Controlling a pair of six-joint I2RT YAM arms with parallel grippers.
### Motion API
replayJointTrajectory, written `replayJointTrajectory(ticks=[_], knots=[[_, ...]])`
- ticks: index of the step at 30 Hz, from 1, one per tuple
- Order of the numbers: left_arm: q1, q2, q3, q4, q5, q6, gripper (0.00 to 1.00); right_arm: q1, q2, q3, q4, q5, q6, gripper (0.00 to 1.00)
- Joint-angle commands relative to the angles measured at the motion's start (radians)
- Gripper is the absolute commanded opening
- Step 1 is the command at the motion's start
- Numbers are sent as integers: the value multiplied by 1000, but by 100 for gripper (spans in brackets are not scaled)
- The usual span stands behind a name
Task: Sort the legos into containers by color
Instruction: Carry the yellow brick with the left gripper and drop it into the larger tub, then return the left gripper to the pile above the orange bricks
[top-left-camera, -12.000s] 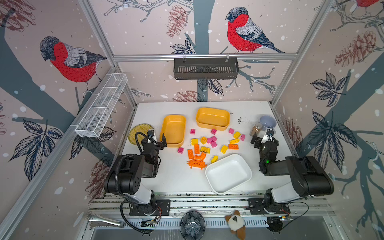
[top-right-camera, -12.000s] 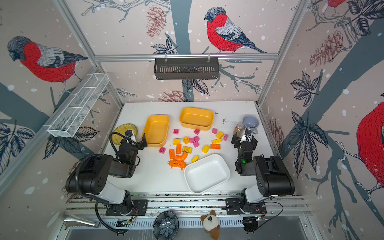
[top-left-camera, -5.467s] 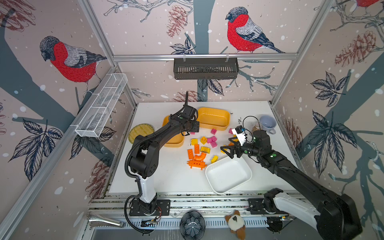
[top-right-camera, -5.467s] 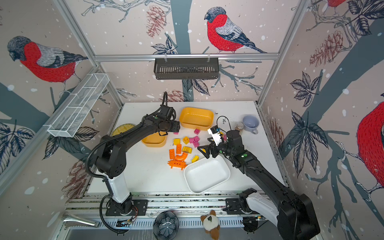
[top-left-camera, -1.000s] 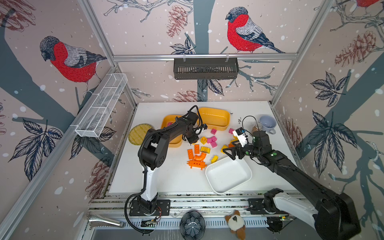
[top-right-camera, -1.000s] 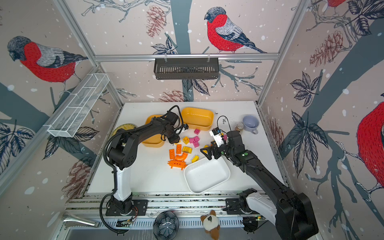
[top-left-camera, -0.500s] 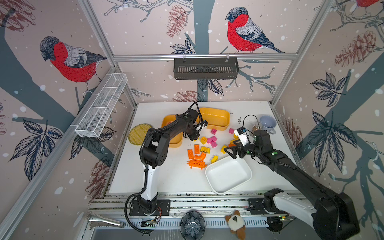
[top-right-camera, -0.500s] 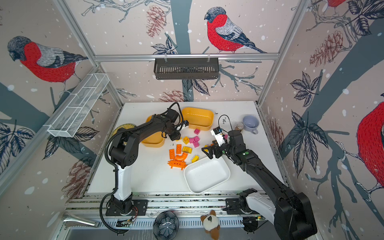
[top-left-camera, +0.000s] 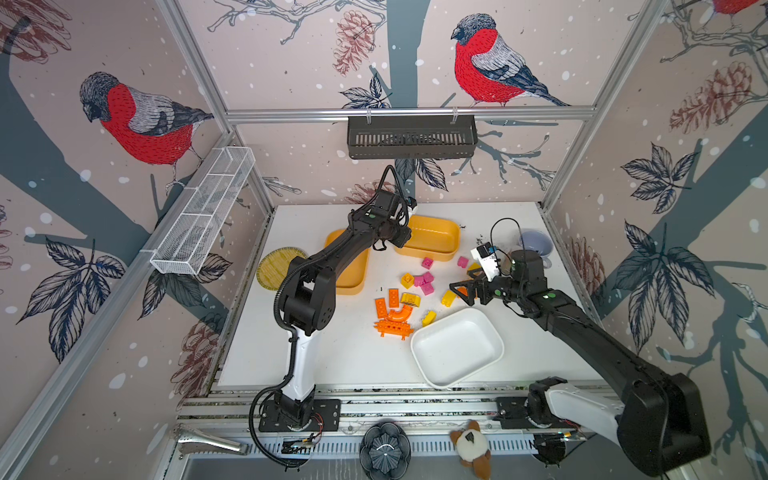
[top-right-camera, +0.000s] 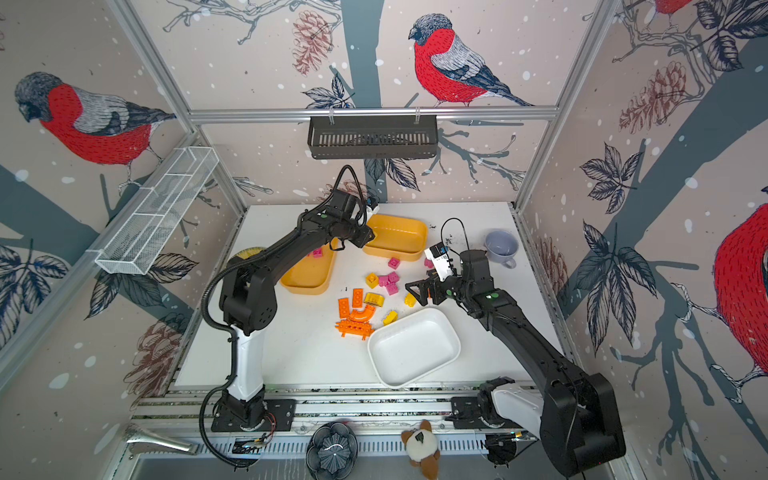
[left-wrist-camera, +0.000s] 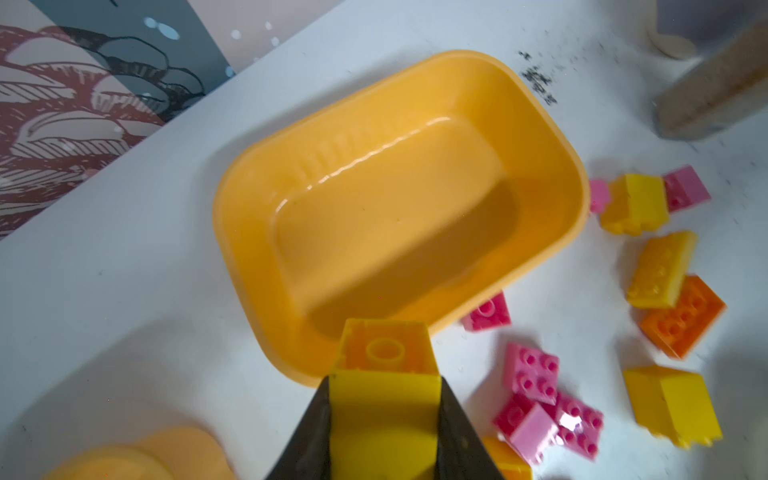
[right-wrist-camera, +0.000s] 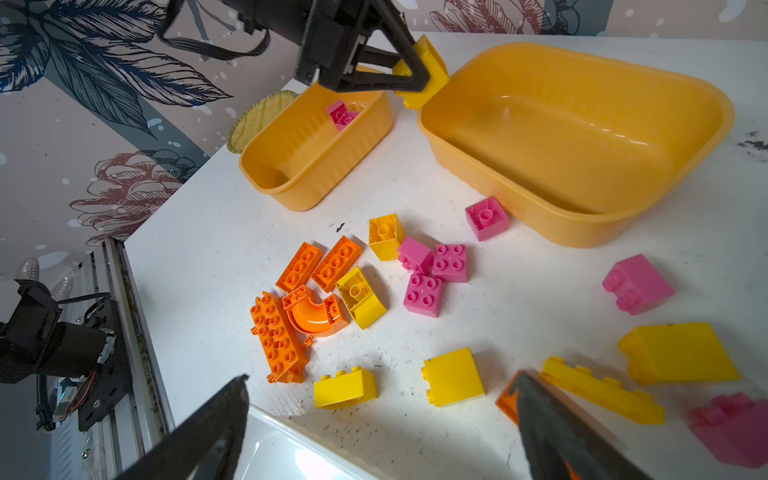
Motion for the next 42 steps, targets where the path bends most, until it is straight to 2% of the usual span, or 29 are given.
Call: replayJointTrajectory(ticks=[1, 8, 10, 13, 18, 23, 25, 28, 33, 42], knots=[[3, 60, 60, 101, -71, -121, 27, -3, 19, 20, 55, -20, 5, 99], [5, 178, 128, 181, -138, -168, 30, -3, 56, 47, 63, -14, 4, 99], [8, 214, 170, 156, -144, -177, 34, -3, 59, 50, 60, -13, 4, 99], [7, 253, 237, 104, -148, -182, 45, -3, 62, 44, 61, -11, 6, 99], [7, 236, 266, 20, -164, -191, 64, -3, 59, 35, 61, -14, 14, 99], [6, 151, 231, -123, -123, -221, 68, -3, 73, 36, 63, -23, 14, 99], [4, 86, 167, -167, -137, -264, 69, -2, 77, 39, 64, -29, 16, 99], [-18, -58, -16, -152, -150, -329, 69, 3, 85, 38, 70, -36, 19, 99], [-59, -270, -294, -155, -164, -517, 69, 15, 101, 39, 72, -43, 14, 99], [-135, -524, -686, -101, -233, -731, 65, 45, 111, 41, 75, -58, 20, 99]])
